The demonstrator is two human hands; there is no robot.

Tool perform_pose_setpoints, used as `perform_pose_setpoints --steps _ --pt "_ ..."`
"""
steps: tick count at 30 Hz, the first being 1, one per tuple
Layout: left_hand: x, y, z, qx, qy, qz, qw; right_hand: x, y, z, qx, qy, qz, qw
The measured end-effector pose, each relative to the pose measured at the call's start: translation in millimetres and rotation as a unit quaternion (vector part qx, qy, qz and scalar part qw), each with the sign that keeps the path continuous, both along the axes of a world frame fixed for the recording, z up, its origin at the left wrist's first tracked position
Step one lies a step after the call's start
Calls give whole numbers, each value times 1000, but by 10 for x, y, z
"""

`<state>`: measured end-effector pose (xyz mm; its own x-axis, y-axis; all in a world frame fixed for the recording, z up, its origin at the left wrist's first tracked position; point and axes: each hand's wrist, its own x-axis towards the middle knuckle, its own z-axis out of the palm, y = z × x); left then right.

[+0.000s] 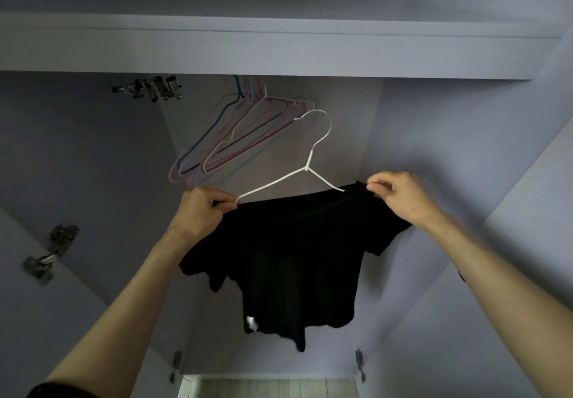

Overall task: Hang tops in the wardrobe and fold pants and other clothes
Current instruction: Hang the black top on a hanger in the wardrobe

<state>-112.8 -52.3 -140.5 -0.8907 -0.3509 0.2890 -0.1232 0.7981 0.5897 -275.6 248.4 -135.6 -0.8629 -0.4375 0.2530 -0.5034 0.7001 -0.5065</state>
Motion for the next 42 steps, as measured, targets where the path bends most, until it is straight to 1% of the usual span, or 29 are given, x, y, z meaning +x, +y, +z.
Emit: perform_pose_setpoints --steps 1,2,3,4,6,7,9,11,13,14,15,18,20,23,26,28,31,33,35,37,39,41,42 --pt "-5 3 3 3 3 4 1000 4 10 14 57 24 -5 998" --pt "-15 14 5 6 4 3 1000 31 -15 33 91 36 3 995" --pt "-28 35 4 10 3 -1 1000 72 -65 54 91 36 29 995" --pt "-42 55 3 13 0 -6 1000 138 -143 95 65 19 68 995" --pt "-68 87 -1 20 -11 -16 1000 273 -334 177 -32 -46 139 989" --pt "-72 95 -3 28 -20 -23 999 323 -419 206 -66 -71 158 983" --pt "-75 110 -4 57 -46 -43 996 352 -525 239 -114 -100 160 975" --pt "-57 131 15 134 -59 -66 987 337 -542 244 -131 -127 149 972" --pt "-43 176 52 246 -44 -84 965 327 -517 241 -126 -141 148 971" --pt "-54 210 70 267 -39 -90 959 323 -510 231 -124 -149 150 969" --pt "-88 259 87 254 -39 -99 961 326 -506 225 -126 -157 152 968" --pt "-242 490 96 160 -40 -136 977 357 -548 206 -136 -178 151 963" --pt "-346 652 70 114 -18 -126 985 372 -554 201 -133 -185 149 962" --pt "-446 787 14 99 22 -105 989 386 -482 202 -139 -192 152 960" --pt "-516 901 -32 79 29 -120 989 378 -349 183 -127 -189 133 965" --pt "-568 993 -44 65 20 -130 989 351 -258 155 -123 -197 96 968" --pt "-615 1054 -12 27 21 -129 991 262 -158 94 -132 -241 25 961" --pt "-627 1063 52 -32 38 -133 990 192 -73 45 -155 -287 -31 945" --pt "-622 1051 171 -113 91 -141 979 117 3 9 -187 -334 -84 920" --pt "-644 1049 329 -209 150 -149 955 32 65 -14 -212 -375 -121 894" --pt "-719 1080 490 -302 188 -149 923 -55 105 -17 -247 -421 -138 862" --pt "-813 1140 656 -377 188 -132 897 -159 120 -6 -317 -461 -139 817" --pt "-856 1166 738 -405 172 -119 890 -218 119 15 -353 -473 -131 796"
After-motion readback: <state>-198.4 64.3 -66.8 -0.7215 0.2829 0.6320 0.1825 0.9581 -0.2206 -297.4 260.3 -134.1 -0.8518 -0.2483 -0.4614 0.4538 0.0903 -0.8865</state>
